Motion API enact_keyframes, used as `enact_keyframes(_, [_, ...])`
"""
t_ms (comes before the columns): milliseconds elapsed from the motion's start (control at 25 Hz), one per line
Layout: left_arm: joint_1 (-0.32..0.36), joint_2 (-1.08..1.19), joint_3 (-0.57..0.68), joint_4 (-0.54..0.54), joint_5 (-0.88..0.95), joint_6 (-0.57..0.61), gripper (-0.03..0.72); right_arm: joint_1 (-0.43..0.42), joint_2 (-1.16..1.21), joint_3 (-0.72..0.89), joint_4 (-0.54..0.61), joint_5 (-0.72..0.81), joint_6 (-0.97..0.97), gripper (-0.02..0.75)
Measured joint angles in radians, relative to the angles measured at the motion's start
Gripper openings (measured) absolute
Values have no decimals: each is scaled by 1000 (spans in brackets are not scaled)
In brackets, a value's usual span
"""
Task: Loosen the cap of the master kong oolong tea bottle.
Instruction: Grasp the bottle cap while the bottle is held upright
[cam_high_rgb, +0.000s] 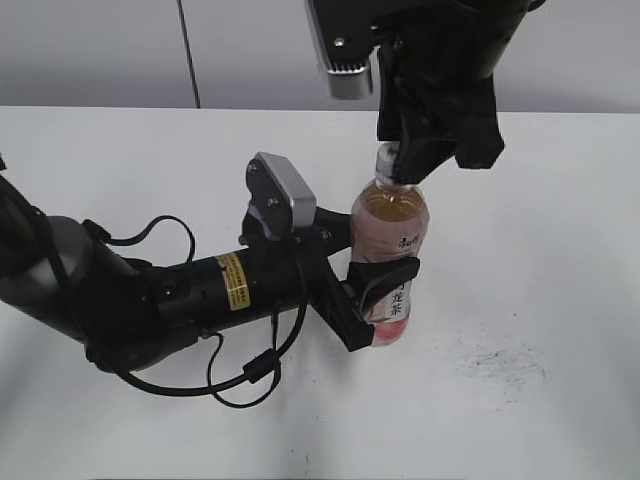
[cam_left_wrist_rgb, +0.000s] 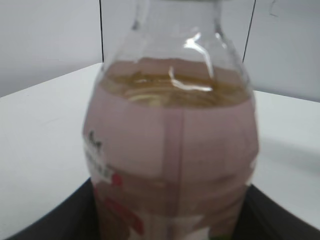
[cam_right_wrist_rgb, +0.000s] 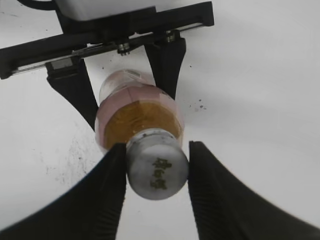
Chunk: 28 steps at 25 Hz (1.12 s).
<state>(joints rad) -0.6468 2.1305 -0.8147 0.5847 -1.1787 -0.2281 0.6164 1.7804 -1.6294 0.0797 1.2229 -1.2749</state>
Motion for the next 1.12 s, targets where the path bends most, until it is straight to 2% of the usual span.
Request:
enact_keyframes(120, [0, 0, 0, 0, 0, 0, 395, 0, 0, 0, -13, 0, 73, 522])
enact_keyframes(200, [0, 0, 0, 0, 0, 0, 395, 0, 0, -17, -5, 0, 197, 566])
enact_keyframes(280, [0, 0, 0, 0, 0, 0, 395, 0, 0, -54, 0, 0, 407, 563])
enact_keyframes(440, [0, 0, 0, 0, 0, 0, 395, 0, 0, -143, 7, 0, 996, 553])
enact_keyframes(600, [0, 0, 0, 0, 0, 0, 394, 0, -1, -156, 31, 0, 1330, 553])
enact_keyframes(720, [0, 0, 0, 0, 0, 0, 394, 0, -2, -139, 42, 0, 1403, 553])
enact_keyframes(1000, [0, 0, 0, 0, 0, 0, 394, 0, -2, -9, 42, 0, 1431, 552])
enact_keyframes(1120, [0, 0, 0, 0, 0, 0, 394, 0, -2, 13, 42, 0, 1431, 517])
